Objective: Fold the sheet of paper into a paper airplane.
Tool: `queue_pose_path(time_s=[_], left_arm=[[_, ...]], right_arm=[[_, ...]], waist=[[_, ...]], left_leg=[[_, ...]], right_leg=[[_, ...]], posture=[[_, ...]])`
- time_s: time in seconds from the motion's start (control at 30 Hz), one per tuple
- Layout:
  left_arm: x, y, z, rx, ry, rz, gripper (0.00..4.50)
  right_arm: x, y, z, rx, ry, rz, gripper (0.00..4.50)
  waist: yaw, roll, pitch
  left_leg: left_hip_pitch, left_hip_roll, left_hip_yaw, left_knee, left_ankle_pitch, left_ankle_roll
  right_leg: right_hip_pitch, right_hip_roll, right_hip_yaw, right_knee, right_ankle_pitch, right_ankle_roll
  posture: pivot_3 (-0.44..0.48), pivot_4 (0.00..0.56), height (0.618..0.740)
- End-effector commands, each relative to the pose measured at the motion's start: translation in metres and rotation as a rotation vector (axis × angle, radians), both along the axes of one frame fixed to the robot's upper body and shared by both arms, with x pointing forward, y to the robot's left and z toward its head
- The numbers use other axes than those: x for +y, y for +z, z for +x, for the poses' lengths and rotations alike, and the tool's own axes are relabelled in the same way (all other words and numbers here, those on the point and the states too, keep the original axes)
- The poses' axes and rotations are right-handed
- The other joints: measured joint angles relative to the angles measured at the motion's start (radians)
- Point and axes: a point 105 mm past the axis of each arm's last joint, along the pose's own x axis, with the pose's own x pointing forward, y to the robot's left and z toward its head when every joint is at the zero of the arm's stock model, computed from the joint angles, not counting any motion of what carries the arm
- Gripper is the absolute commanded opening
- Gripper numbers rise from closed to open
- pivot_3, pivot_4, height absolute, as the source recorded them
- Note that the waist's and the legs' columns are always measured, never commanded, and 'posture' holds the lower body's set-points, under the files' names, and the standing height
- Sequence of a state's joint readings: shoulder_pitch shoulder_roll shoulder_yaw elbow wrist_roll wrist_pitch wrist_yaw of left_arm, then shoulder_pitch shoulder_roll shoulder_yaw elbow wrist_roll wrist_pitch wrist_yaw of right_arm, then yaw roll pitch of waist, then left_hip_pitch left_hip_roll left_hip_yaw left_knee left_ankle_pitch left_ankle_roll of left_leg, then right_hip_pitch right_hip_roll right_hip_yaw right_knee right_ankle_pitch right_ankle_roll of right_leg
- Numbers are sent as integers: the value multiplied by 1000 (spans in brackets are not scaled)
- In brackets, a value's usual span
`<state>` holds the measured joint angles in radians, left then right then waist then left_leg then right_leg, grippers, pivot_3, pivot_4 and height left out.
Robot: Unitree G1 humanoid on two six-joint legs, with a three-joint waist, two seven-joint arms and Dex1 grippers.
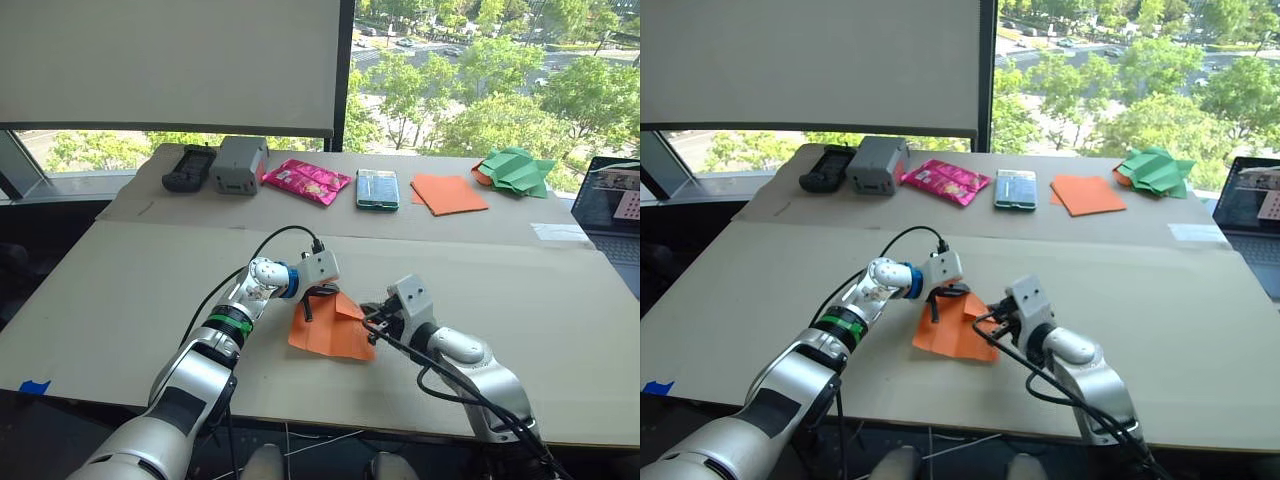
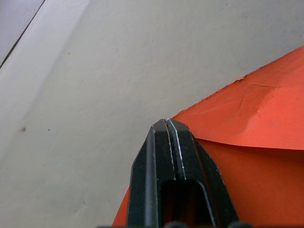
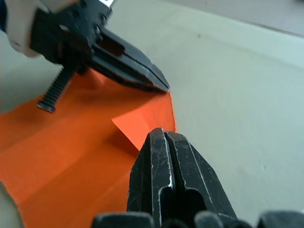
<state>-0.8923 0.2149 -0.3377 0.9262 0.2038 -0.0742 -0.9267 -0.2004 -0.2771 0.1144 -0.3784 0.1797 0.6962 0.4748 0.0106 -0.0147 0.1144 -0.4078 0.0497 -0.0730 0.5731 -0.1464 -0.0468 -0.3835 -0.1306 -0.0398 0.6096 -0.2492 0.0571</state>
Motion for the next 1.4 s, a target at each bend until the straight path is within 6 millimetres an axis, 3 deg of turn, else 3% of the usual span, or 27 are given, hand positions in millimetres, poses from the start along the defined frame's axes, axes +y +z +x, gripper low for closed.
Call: queue_pose_path(time_s=[0.03, 0.23, 0.37, 0.63, 0.8, 0.97, 1.4], left_arm=[[12, -36, -14, 106, 13, 92, 0], [16, -31, -12, 86, 37, 62, 0], [29, -22, -11, 89, 110, -5, 0], [67, 27, -17, 172, 370, -354, 0], [93, 46, -27, 233, 461, -494, 1483], [98, 45, -30, 310, 511, -570, 3147], [71, 21, -18, 402, 564, -583, 3147]], right_arm=[[17, 5, 8, -41, 54, -10, 62], [27, -33, 18, 55, 73, -128, 62], [26, -65, 14, 189, 69, -206, 62], [27, -71, 13, 211, 57, -224, 62], [28, -73, 13, 213, 61, -232, 0], [30, -74, 13, 212, 67, -237, 0], [34, -72, 14, 206, 56, -231, 0]], waist=[[0, 0, 0], [1, 0, 0], [-11, 1, 0], [-29, 4, 3], [-26, 4, 6], [-25, 4, 6], [-27, 3, 7]], left_leg=[[0, 0, 0, 0, 0, 0], [-1, 0, 0, 0, 0, 0], [0, 0, 0, 0, 0, 0], [1, 0, -1, -2, 0, 0], [1, 0, -1, -2, 0, 0], [1, 0, -1, -2, 0, 0], [1, 0, -1, -2, 0, 0]], right_leg=[[0, 0, 0, 0, 0, 0], [0, 0, 0, 0, 0, 0], [-1, 0, 0, 2, 0, 0], [-1, 0, 0, 3, 0, 0], [-2, 0, 0, 2, 0, 0], [-2, 0, 0, 2, 0, 0], [-2, 1, 0, 2, 0, 0]], posture=[[0, 150, 702], [0, 150, 702], [0, 150, 702], [0, 150, 702], [0, 150, 702], [0, 150, 702], [0, 150, 702]])
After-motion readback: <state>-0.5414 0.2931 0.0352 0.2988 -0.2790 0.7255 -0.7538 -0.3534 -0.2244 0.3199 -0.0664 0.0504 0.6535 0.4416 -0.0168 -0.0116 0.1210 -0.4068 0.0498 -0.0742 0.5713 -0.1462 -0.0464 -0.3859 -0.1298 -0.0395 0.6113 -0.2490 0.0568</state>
